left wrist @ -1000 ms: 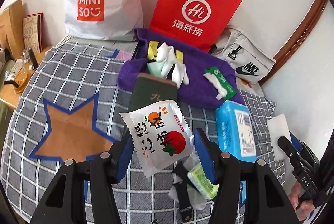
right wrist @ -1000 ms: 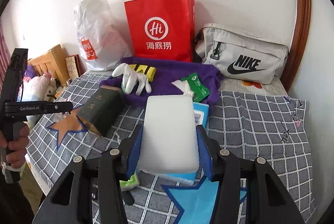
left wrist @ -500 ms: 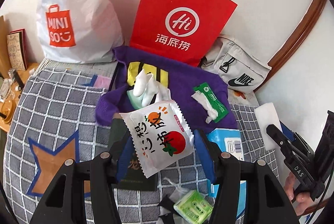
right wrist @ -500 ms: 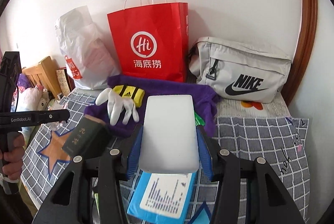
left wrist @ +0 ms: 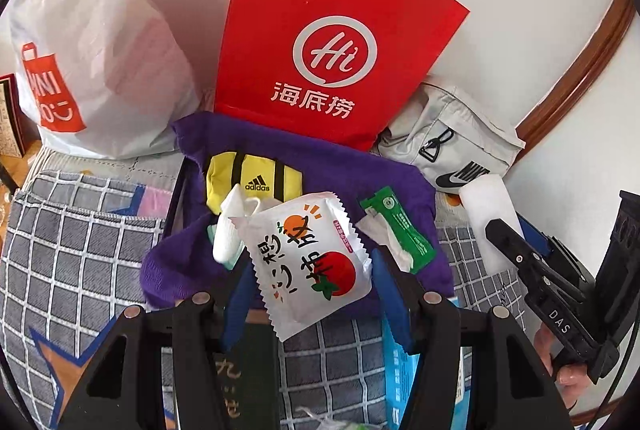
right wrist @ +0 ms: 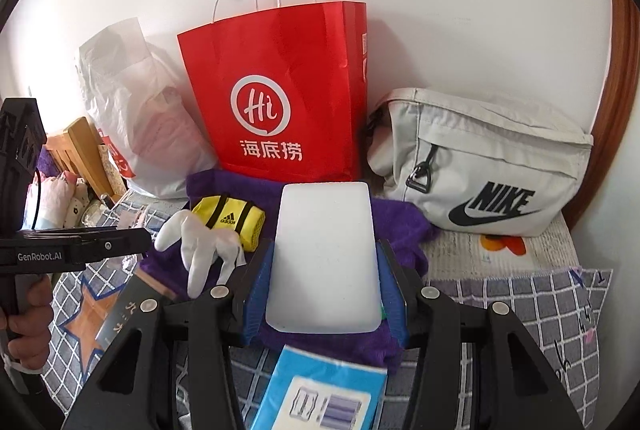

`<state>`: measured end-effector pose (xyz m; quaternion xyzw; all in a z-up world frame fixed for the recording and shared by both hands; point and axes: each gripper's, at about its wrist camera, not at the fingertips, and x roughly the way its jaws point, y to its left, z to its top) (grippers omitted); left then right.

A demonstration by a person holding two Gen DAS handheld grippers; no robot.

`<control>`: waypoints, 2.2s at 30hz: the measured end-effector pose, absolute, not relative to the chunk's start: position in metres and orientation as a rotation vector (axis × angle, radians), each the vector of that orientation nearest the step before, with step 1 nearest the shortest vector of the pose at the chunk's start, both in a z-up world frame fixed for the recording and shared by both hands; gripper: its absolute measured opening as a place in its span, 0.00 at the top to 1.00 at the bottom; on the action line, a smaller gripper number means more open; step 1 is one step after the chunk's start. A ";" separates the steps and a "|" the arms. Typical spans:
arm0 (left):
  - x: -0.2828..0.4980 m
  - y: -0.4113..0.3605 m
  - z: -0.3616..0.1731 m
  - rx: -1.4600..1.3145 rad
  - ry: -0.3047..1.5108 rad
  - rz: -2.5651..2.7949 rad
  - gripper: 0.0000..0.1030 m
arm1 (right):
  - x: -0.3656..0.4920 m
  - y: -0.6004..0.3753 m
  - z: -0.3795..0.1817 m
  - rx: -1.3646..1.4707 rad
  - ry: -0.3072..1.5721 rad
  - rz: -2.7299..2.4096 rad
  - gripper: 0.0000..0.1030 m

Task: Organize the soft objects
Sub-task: 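Carry the white block and snack packet toward the purple towel, then lower the block and packet onto the purple towel and open both grippers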

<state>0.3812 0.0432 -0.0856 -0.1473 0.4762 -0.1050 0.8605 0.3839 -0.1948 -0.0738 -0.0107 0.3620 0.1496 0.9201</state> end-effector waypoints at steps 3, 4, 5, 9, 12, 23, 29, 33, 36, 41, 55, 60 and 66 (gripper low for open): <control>0.393 0.042 -0.086 -0.312 0.999 -0.223 0.47 | 0.399 -0.194 -0.076 -0.033 0.741 0.303 0.52; 0.398 0.042 -0.086 -0.314 0.997 -0.224 0.47 | 0.406 -0.194 -0.079 -0.031 0.747 0.305 0.52; 0.402 0.040 -0.085 -0.311 0.996 -0.227 0.47 | 0.410 -0.195 -0.081 -0.027 0.750 0.304 0.52; 0.421 0.034 -0.089 -0.300 1.002 -0.224 0.47 | 0.426 -0.198 -0.094 -0.011 0.767 0.301 0.52; 0.435 0.030 -0.095 -0.279 1.016 -0.226 0.47 | 0.437 -0.201 -0.109 0.007 0.782 0.307 0.52; 0.468 0.027 -0.132 -0.227 1.085 -0.192 0.47 | 0.460 -0.197 -0.152 -0.028 0.884 0.285 0.52; 0.479 0.031 -0.158 -0.259 1.140 -0.168 0.47 | 0.465 -0.200 -0.166 -0.025 0.943 0.293 0.52; 0.482 0.026 -0.165 -0.227 1.160 -0.171 0.47 | 0.471 -0.194 -0.181 -0.022 0.998 0.297 0.52; 0.483 0.023 -0.166 -0.214 1.169 -0.185 0.46 | 0.472 -0.191 -0.186 -0.044 1.007 0.288 0.52; 0.487 0.021 -0.167 -0.250 1.168 -0.204 0.39 | 0.474 -0.196 -0.186 0.000 1.017 0.300 0.51; 0.464 0.026 -0.133 -0.252 1.110 -0.182 0.30 | 0.460 -0.194 -0.159 -0.002 0.971 0.305 0.35; 0.432 0.028 -0.103 -0.218 1.025 -0.197 0.30 | 0.439 -0.193 -0.141 0.001 0.917 0.282 0.35; 0.380 0.036 -0.070 -0.235 0.957 -0.275 0.30 | 0.393 -0.190 -0.121 0.003 0.888 0.284 0.35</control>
